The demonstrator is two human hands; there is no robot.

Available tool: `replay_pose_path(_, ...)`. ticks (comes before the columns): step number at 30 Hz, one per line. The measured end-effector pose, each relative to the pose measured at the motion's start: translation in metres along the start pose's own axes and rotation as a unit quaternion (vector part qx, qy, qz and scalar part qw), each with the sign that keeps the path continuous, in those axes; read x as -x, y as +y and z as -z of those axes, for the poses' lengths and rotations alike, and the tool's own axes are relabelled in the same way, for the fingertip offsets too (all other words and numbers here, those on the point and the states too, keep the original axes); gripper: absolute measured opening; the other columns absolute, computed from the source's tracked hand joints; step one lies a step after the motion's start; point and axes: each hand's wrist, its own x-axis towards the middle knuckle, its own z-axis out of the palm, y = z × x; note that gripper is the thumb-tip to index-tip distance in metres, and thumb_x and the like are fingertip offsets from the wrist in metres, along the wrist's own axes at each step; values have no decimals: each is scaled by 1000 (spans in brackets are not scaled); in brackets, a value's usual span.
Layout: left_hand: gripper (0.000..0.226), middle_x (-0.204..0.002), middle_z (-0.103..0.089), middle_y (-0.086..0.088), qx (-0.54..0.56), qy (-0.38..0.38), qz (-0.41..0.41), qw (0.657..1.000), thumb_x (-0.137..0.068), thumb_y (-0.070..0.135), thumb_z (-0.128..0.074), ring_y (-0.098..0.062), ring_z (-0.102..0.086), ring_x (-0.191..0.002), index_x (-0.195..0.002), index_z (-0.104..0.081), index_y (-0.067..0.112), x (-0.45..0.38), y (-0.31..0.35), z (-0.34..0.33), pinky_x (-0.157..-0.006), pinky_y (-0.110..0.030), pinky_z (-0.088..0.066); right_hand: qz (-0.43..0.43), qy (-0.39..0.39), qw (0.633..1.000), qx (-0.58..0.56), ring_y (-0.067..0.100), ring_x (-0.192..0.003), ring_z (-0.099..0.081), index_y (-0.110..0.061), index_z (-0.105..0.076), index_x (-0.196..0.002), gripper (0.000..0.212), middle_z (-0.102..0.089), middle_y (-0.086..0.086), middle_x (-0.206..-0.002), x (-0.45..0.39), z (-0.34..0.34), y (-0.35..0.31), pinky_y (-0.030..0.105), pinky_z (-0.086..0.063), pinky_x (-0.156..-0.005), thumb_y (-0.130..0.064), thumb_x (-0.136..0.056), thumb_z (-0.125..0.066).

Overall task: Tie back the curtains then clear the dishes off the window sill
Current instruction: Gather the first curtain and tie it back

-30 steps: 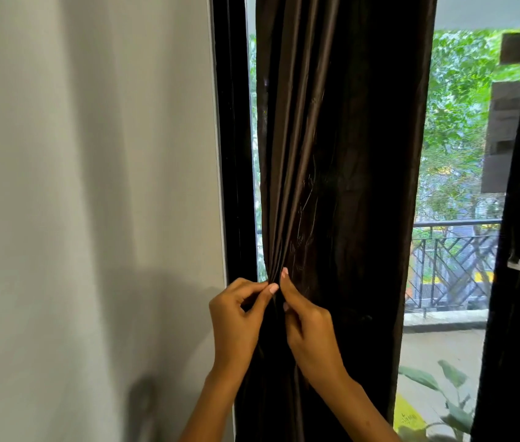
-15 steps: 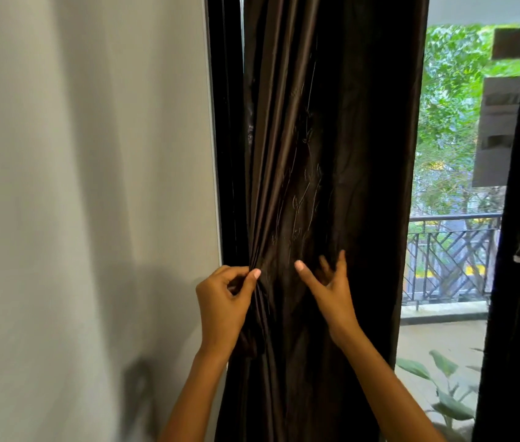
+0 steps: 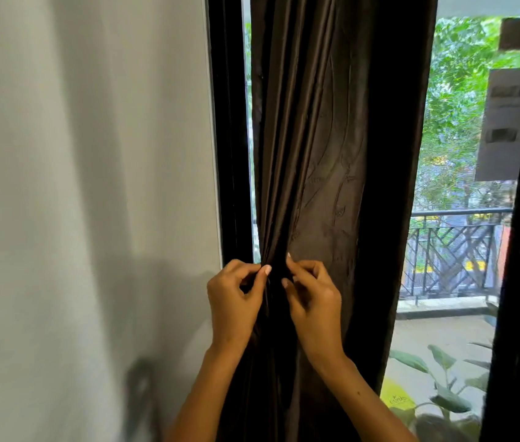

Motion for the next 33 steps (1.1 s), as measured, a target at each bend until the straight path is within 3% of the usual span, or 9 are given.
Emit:
replay_pose_path(5, 10, -74, -66, 1, 69, -26, 32, 997, -84, 20, -68, -10, -64, -70, -85, -74, 13, 5, 4, -6, -63, -19, -52, 10, -88, 996, 4, -14, -97, -50, -9, -54, -132, 50, -52, 2, -106, -1, 4, 4, 3, -40, -85, 11, -85, -56)
replay_pose_path(10, 10, -73, -69, 2, 84, -7, 77, 993, -76, 22, -78, -4, -65, -68, -80, -75, 14, -3, 6, -10, -63, -11, -49, -25, -179, 981, -64, 1, -98, -54, -10, -60, -125, 37, -51, -3, -111, 2, 13, 1, 11, -45, -82, -1, -90, -50)
replay_pose_path(13, 5, -74, -70, 1, 64, 10, 70, 995, -79, 17, -75, -4, -65, -69, -80, -74, 12, -4, 2, -11, -64, -9, -48, -51, -118, 991, -47, -3, -123, -40, -18, -66, -119, 30, -42, -7, -131, -3, 16, 8, 19, -37, -105, -18, -89, -60)
replay_pose_path(15, 6, -73, -69, 1, 58, 17, 62, 996, -80, 16, -75, -5, -65, -69, -81, -74, 10, -2, 1, -11, -63, -8, -48, -110, -22, 994, -13, 8, -142, -20, -24, -52, -133, 54, -20, -2, -152, -10, 19, 14, 25, -24, -114, -36, -83, -69)
replay_pose_path(17, 6, -73, -69, 1, 61, 20, 58, 996, -79, 15, -75, -5, -65, -68, -81, -74, 9, -1, 1, -11, -63, -8, -48, -237, -27, 967, -91, 10, -145, -10, -25, -17, -150, 98, -6, -5, -158, -20, 23, 18, 27, -19, -113, -47, -73, -73)
replay_pose_path(20, 5, -72, -68, 1, 60, 13, 52, 997, -78, 14, -76, -5, -65, -69, -81, -74, 10, -2, 3, -12, -64, -7, -48, -325, -61, 915, -233, 8, -132, -40, -26, -9, -151, 102, -35, -2, -151, -33, 27, 20, 27, -37, -107, -38, -74, -75)
replay_pose_path(25, 5, -70, -66, 2, 54, 19, 33, 998, -78, 12, -77, -7, -64, -68, -77, -73, 10, 0, 5, -14, -62, -8, -48, -164, 25, 977, -130, 3, -100, -66, -17, -61, -121, 37, -70, -8, -106, -16, 22, 20, 32, -54, -91, -1, -88, -63)
replay_pose_path(29, 6, -71, -65, 1, 48, 8, 27, 998, -78, 12, -77, -8, -62, -67, -77, -73, 7, 1, 5, -18, -62, -10, -48, -60, 51, 996, 40, 4, -75, -64, -13, -58, -129, 51, -74, 7, -90, 0, 16, 20, 8, -46, -68, 11, -84, -58)
replay_pose_path(33, 8, -73, -66, 1, 72, -6, 32, 997, -80, 15, -74, -10, -64, -70, -80, -74, 7, 5, 6, -21, -64, -15, -51, -19, -42, 996, 71, 12, -88, -66, -16, -48, -138, 69, -71, 5, -109, 5, 13, 19, 14, -47, -76, 17, -77, -52)
